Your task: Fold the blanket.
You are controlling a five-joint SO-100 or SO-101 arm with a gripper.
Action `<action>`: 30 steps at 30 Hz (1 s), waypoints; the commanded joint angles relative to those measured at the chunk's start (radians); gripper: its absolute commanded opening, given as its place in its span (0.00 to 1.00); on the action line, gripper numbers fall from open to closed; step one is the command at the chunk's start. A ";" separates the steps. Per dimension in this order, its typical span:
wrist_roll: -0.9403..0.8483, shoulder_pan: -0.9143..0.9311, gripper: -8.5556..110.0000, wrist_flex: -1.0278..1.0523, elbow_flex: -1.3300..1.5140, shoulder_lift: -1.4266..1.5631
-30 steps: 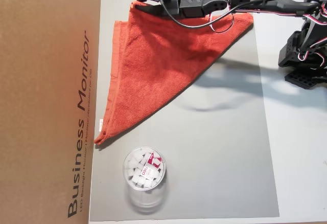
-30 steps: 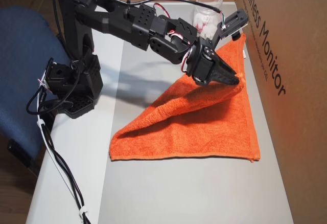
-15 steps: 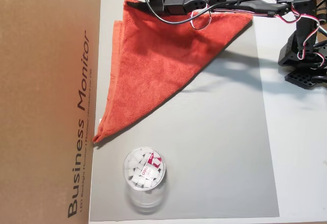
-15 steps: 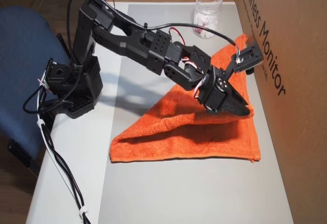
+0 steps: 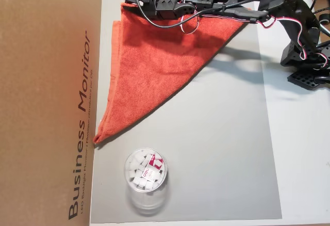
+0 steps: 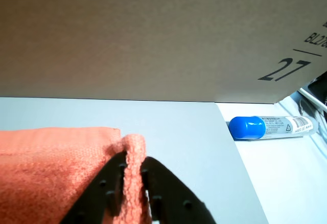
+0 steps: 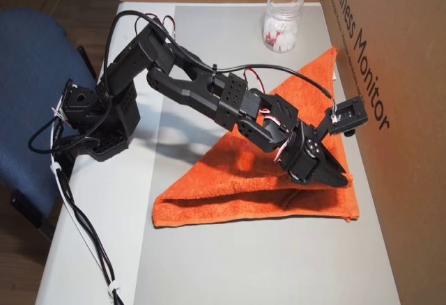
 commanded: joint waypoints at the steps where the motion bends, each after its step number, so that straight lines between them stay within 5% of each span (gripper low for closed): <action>1: -0.005 0.011 0.07 -0.025 -0.104 -0.023; 30: 0.201 0.029 0.13 -0.206 -0.287 -0.272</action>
